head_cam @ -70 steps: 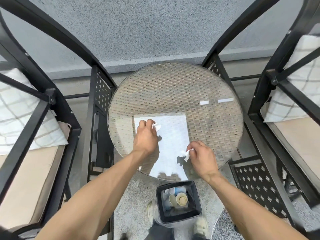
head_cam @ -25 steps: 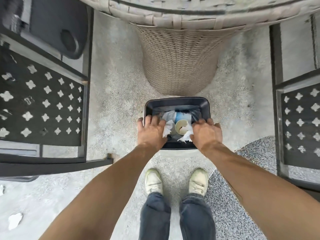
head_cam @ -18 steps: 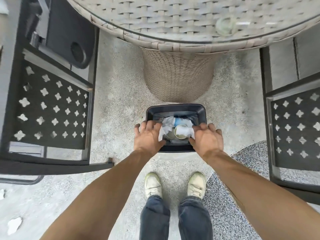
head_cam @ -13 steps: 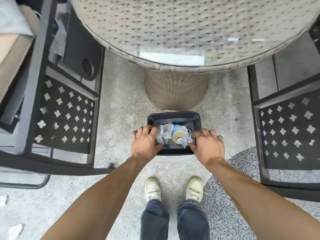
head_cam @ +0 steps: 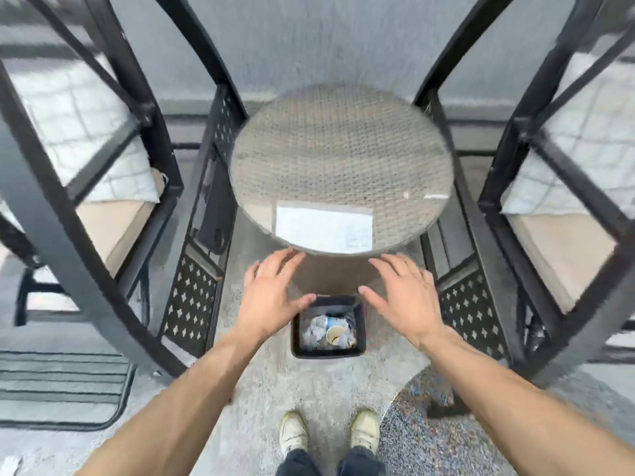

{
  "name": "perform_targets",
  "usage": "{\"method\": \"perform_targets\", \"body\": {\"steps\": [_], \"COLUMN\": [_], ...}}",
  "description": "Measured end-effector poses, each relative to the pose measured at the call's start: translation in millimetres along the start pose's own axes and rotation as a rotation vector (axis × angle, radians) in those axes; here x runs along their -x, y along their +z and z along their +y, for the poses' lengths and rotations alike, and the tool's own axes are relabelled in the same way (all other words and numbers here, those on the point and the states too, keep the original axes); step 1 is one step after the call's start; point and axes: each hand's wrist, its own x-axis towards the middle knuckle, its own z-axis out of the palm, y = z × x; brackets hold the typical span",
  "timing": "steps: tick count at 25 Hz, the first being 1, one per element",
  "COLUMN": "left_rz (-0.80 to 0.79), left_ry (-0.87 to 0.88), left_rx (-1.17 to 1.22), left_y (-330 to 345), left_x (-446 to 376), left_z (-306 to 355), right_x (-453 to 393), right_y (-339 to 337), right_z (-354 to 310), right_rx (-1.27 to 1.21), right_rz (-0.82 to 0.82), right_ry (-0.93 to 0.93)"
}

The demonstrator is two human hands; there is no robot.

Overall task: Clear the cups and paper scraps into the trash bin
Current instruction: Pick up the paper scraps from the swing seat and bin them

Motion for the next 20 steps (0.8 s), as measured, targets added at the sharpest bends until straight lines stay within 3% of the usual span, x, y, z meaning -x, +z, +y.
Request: {"method": "perform_targets", "body": {"steps": [9,20], "left_rz": [0.217,0.286], "left_ry": [0.065,0.163], "left_rx": [-0.014,0.037], "left_y": [-185,-241], "left_x": [2,1], "left_z": [51,60], "right_x": [19,41], "right_y": [-181,-233], "right_z": [-46,-53], "right_rx": [-0.011,0.017], "right_rz": [0.278,0.363], "right_ry": [-0.042,0.009]}}
